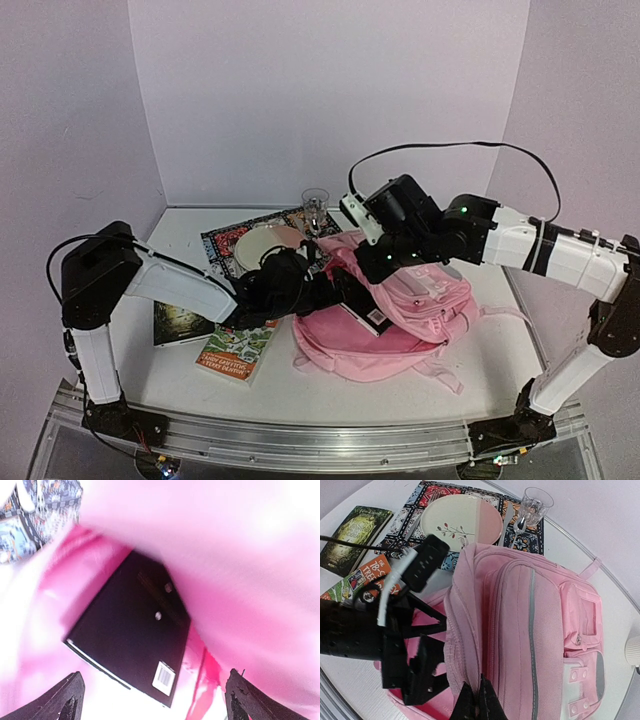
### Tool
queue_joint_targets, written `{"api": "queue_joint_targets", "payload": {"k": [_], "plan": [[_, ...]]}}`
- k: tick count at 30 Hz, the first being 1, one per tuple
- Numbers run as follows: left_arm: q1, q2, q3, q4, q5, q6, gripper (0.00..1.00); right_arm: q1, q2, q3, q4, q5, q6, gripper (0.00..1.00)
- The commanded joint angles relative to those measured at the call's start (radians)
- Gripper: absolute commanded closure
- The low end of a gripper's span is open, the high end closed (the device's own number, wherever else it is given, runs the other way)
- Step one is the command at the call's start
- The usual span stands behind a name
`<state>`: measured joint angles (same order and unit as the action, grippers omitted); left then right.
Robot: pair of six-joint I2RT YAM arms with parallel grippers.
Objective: Pack the student bag
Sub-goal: Place the book in the largest pocket of the bag, then place the largest pocket of the student bag.
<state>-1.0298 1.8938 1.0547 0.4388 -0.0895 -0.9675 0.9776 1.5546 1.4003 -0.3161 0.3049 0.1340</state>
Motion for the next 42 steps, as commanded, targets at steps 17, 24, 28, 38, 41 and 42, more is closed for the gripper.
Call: {"api": "queue_joint_targets", "payload": {"k": [17, 24, 28, 38, 41, 42], "plan": [[0.139, -0.510, -0.073, -0.954, -0.271, -0.023, 0.00, -0.019, -0.136, -0.253, 0.027, -0.043, 0.093, 1.00], [0.280, -0.523, -0.026, -1.159, -0.273, 0.038, 0.01, -0.019, -0.105, -0.341, 0.064, -0.143, 0.117, 1.00], [0.334, -0.447, 0.028, -1.260, -0.279, 0.095, 0.01, -0.019, -0.068, -0.381, 0.097, -0.200, 0.122, 1.00], [0.399, -0.173, 0.153, -1.373, -0.354, 0.233, 0.05, -0.018, -0.018, -0.423, 0.162, -0.235, 0.127, 0.98], [0.428, -0.117, 0.167, -1.374, -0.363, 0.253, 0.08, -0.018, -0.009, -0.427, 0.168, -0.231, 0.128, 0.96], [0.434, -0.095, 0.173, -1.372, -0.363, 0.263, 0.09, -0.018, -0.006, -0.428, 0.171, -0.232, 0.131, 0.95]]}}
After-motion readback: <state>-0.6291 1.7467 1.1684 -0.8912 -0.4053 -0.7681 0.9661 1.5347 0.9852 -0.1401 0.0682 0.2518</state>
